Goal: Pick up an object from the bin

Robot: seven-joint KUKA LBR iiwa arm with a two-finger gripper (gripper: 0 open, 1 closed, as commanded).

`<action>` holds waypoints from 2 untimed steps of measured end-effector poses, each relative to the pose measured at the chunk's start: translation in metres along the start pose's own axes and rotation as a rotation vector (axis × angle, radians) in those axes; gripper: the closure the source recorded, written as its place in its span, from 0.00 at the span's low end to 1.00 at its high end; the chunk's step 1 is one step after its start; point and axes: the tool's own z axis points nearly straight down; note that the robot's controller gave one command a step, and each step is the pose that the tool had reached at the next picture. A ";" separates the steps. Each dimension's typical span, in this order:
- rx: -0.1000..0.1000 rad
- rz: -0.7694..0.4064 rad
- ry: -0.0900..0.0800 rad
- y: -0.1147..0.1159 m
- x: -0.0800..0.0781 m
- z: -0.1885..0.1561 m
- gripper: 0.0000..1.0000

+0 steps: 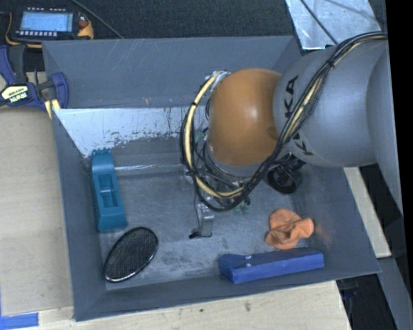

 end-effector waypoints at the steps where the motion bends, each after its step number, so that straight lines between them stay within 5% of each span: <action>1: -0.001 0.003 -0.008 -0.001 -0.002 -0.005 0.00; 2: 0.001 -0.356 -0.011 0.052 0.008 0.046 0.00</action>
Offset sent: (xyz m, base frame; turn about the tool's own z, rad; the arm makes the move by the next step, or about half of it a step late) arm -0.0169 0.0837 -0.0779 -0.5623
